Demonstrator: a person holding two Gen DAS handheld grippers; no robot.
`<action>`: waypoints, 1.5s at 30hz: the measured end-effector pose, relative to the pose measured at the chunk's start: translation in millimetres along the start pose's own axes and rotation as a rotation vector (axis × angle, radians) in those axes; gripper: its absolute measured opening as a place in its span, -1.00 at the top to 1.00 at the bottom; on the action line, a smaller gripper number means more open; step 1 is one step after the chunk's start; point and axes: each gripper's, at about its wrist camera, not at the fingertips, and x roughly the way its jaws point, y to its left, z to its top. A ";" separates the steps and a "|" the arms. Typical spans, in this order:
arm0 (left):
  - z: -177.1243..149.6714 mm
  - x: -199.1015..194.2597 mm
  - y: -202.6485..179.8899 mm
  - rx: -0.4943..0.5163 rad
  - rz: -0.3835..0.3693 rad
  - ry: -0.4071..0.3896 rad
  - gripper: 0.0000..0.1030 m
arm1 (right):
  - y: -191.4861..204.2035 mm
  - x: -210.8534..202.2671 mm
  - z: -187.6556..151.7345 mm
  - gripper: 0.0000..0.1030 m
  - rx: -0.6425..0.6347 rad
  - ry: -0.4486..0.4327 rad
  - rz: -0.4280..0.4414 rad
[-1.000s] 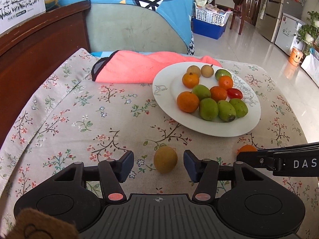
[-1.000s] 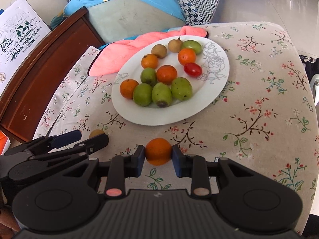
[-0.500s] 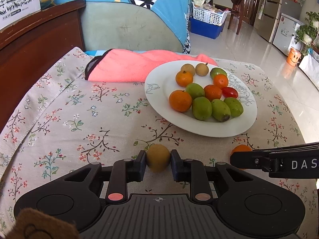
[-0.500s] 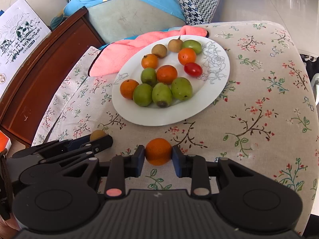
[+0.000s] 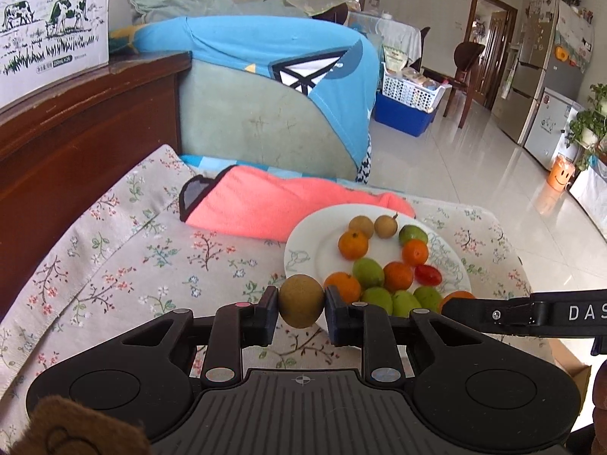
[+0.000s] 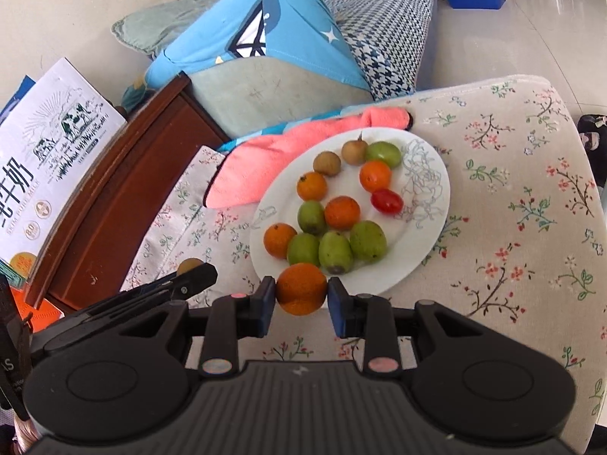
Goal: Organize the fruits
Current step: 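Carry the kiwi and tangerine over the plate and open both tools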
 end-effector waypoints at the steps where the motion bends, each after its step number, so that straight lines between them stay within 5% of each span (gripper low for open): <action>1: 3.2 -1.0 -1.1 0.000 -0.004 -0.010 0.55 | 0.7 -2.5 5.2 0.41 -0.002 -0.015 0.009; 11: 29.5 12.6 -9.2 0.021 0.000 -0.054 0.55 | 2.6 -5.6 48.7 0.41 -0.034 -0.130 0.023; 39: 35.6 80.4 -15.5 0.013 0.040 0.081 0.50 | -18.3 75.6 75.6 0.37 -0.028 -0.008 -0.070; 42: 37.2 75.6 -18.8 0.015 0.046 0.075 0.18 | -18.5 72.4 76.8 0.37 -0.018 -0.021 -0.066; 44: 38.5 71.1 -20.6 0.006 0.063 0.062 -0.40 | -17.3 70.2 77.6 0.36 -0.016 -0.025 -0.061; 45: 39.2 67.9 -21.7 0.006 0.069 0.048 -0.44 | -16.5 69.3 77.6 0.35 -0.017 -0.027 -0.061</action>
